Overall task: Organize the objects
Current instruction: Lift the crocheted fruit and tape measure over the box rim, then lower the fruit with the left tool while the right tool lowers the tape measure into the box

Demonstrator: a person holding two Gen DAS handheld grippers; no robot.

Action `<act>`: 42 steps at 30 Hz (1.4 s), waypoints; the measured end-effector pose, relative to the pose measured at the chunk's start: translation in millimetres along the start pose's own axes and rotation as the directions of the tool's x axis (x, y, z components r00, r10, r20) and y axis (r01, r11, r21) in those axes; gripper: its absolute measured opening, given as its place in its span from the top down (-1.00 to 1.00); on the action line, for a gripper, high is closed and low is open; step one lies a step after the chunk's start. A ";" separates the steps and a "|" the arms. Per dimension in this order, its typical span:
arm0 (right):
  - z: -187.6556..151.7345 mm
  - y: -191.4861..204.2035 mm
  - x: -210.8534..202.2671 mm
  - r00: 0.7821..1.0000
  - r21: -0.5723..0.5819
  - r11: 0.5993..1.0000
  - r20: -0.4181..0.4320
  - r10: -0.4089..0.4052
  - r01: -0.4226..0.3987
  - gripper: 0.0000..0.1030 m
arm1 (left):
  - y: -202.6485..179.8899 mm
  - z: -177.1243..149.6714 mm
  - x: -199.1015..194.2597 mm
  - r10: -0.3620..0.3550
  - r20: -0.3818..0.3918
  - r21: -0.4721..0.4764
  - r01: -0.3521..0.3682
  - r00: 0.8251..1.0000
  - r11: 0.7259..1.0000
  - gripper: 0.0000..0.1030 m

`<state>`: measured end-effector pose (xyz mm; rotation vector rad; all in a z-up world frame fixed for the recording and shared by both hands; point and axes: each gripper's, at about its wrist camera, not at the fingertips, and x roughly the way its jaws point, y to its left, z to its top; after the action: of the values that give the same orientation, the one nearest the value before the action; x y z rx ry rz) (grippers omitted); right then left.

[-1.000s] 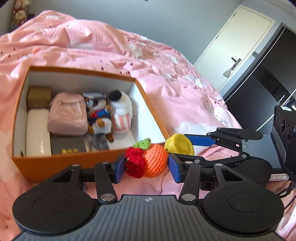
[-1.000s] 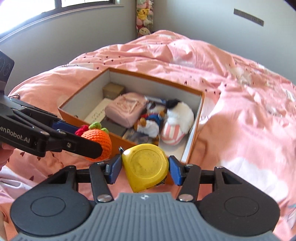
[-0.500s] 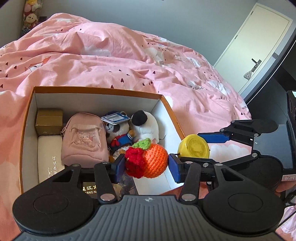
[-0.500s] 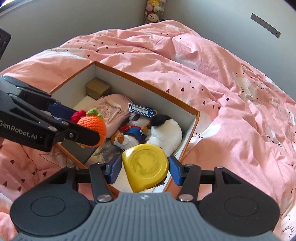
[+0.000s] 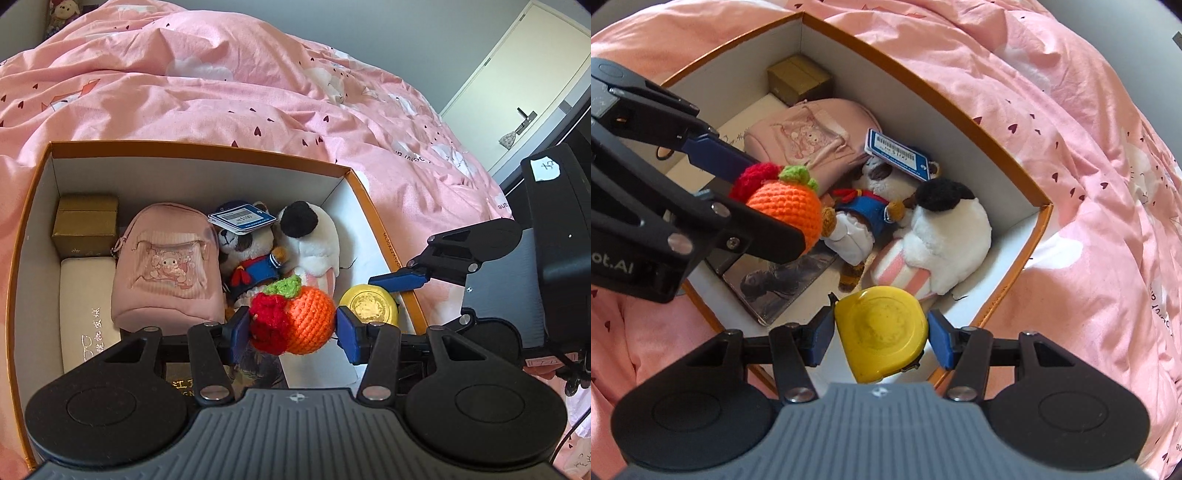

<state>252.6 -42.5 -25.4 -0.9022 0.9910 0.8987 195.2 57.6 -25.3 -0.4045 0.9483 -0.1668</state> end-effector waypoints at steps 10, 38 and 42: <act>16.3 -7.9 28.7 0.994 -0.028 0.999 -0.106 0.020 -0.023 -0.10 | 11.2 3.3 10.8 -0.010 -0.027 -0.026 0.009 1.000 1.000 -0.09; 16.8 5.4 5.2 0.996 -0.118 0.990 -0.021 -0.086 0.083 -0.24 | 6.1 2.9 21.0 -0.049 -0.095 -0.029 0.047 0.994 0.999 -0.10; 8.3 7.1 -15.6 0.992 -0.091 0.989 0.057 -0.113 0.118 -0.32 | -0.1 1.1 26.7 -0.066 -0.118 -0.028 0.063 0.991 0.998 -0.10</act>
<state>244.0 -35.4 -9.9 -1.0014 0.8487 0.8719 211.4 49.4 -44.9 -0.4519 1.0557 -0.2399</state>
